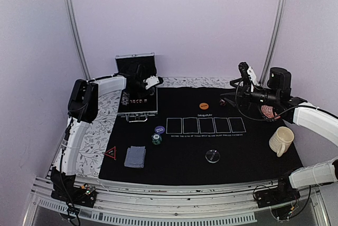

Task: Distribute texas hold em gaming equipment
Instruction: Pick up the pile of poker chips from the chip case.

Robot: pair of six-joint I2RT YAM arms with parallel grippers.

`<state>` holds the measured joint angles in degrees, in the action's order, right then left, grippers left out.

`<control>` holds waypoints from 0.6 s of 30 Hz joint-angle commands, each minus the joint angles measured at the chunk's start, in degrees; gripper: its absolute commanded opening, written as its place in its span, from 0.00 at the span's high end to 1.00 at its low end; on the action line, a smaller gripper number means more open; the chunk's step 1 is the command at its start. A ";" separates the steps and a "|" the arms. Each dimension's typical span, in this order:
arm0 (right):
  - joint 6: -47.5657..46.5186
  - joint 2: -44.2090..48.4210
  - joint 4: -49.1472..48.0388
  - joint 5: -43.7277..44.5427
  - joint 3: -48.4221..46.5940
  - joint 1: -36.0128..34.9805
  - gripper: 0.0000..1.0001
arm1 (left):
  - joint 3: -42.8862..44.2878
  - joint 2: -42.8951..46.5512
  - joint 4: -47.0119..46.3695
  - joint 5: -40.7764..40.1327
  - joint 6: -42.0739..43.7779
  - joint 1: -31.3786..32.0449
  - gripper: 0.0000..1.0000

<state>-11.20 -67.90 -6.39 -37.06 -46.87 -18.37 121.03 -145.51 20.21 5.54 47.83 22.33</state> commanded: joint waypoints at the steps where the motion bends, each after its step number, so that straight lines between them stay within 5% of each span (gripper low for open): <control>1: -0.02 0.12 1.10 -0.24 -1.54 -0.31 0.01 | -1.50 -0.03 8.34 3.98 2.61 0.96 0.73; 9: -0.87 -0.30 4.73 -1.66 -3.26 -0.27 0.01 | -5.00 2.60 2.12 4.94 4.44 0.89 0.74; 14: -0.91 -0.70 5.45 -2.67 -4.08 -0.22 0.01 | -4.39 1.03 0.69 3.82 6.19 0.79 0.56; 18: -0.68 -0.83 6.55 -2.49 -4.47 -0.31 0.01 | -0.92 -1.87 0.92 2.29 5.61 0.79 0.55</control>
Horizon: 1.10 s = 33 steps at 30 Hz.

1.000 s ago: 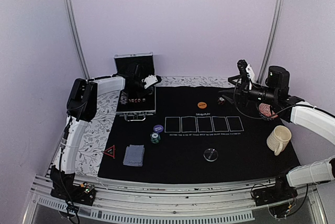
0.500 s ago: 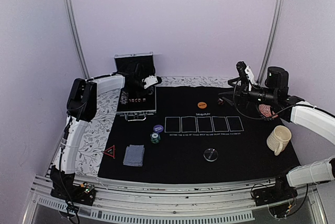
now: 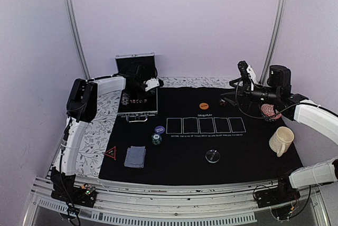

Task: Distribute texas hold em gaming equipment
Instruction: Pick up the pile of poker chips from the chip case.

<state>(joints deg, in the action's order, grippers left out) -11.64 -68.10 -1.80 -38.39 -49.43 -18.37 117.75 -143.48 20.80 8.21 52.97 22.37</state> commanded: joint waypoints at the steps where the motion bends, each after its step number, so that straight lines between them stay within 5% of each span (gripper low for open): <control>1: -0.27 -0.57 2.31 -1.04 -1.94 -0.29 0.01 | 2.74 -4.25 0.47 -0.43 0.59 0.74 0.56; 27: -0.40 0.08 3.34 -0.80 -1.66 -0.33 0.01 | 2.11 -5.65 10.63 7.54 3.10 0.34 0.63; 33: -0.29 -0.54 3.42 -1.10 -1.58 -0.35 0.01 | 2.36 -5.62 4.47 1.77 0.14 0.33 0.47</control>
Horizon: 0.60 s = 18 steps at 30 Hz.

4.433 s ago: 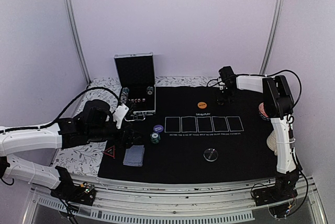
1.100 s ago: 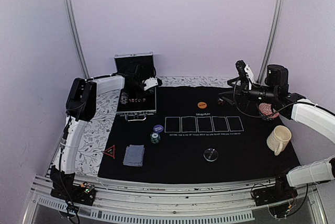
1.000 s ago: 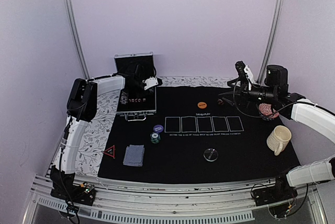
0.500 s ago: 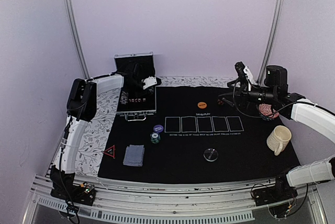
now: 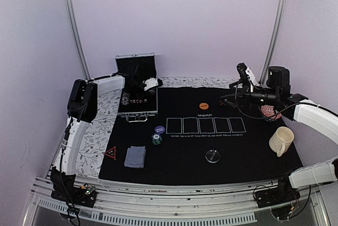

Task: Distribute texas hold em gaming equipment
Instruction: Pick up the pile of poker chips from the chip case.

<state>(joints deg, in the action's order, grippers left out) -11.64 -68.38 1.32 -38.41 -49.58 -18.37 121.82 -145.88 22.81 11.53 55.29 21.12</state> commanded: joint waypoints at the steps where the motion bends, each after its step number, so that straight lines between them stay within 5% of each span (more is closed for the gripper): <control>1: -0.31 -0.33 0.24 -1.10 -1.48 -0.25 0.01 | -1.18 -3.63 1.86 -2.35 -2.38 1.55 0.46; 8: -0.01 -0.45 0.98 -0.94 -1.32 -0.31 0.01 | 0.27 -5.10 1.61 -2.61 -3.19 1.71 0.52; 10: -0.13 -0.20 1.09 -0.56 -1.29 -0.30 0.01 | -0.32 -5.16 2.08 -2.45 -2.49 1.89 0.60; 15: 0.46 0.32 1.18 -0.72 -1.35 -0.26 0.01 | -1.47 -2.87 6.39 1.19 -1.58 1.99 1.00; 18: 0.69 0.68 1.68 -0.38 -1.43 -0.27 0.01 | -2.94 0.63 7.15 2.17 -2.40 2.01 1.00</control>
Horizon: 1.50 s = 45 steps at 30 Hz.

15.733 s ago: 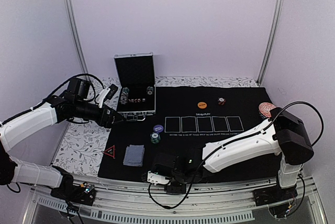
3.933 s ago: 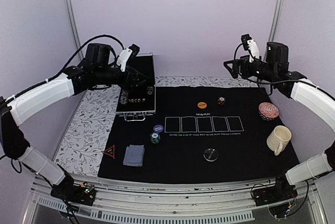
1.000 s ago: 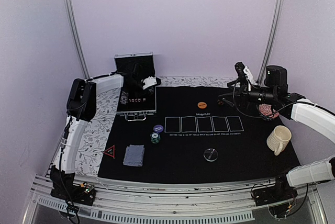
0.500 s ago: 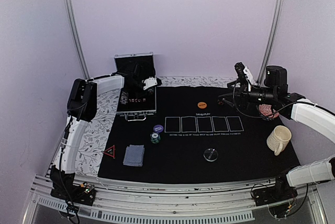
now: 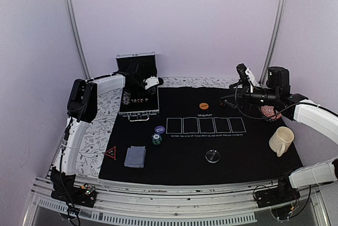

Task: Distribute texas hold em gaming equipment
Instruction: Pick up the pile of poker chips from the chip case, then pass from the left arm to the right

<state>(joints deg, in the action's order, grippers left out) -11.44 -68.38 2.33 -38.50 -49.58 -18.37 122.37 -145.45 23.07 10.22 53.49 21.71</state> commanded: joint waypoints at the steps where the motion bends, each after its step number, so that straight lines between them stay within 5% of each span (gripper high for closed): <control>1: 0.62 0.82 0.83 -0.26 -1.60 -0.30 0.01 | -3.72 1.38 7.16 3.68 -1.27 1.35 1.00; 13: 3.00 2.31 2.36 -0.41 -5.09 -0.30 0.01 | -6.34 15.67 5.87 7.56 -19.69 0.89 1.00; 23: 1.57 -2.16 9.45 14.15 -11.06 -3.53 0.01 | -29.85 32.14 -18.30 23.14 -57.78 4.81 1.00; 29: -13.77 -9.30 10.64 23.27 -15.40 -11.50 0.00 | -33.41 30.72 -24.68 28.61 -74.19 9.38 1.00; 37: -45.23 -17.64 -7.82 14.43 -10.11 -14.30 0.01 | -33.53 26.15 -27.89 30.68 -82.13 11.32 1.00; 45: -49.27 -31.69 -8.55 15.49 -20.24 -15.82 0.08 | -35.15 25.60 -30.65 30.59 -83.88 11.77 1.00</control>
<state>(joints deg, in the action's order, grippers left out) -56.10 -97.14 -2.92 -22.55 -65.71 -33.01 87.44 -120.16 -4.03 40.10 -28.73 33.12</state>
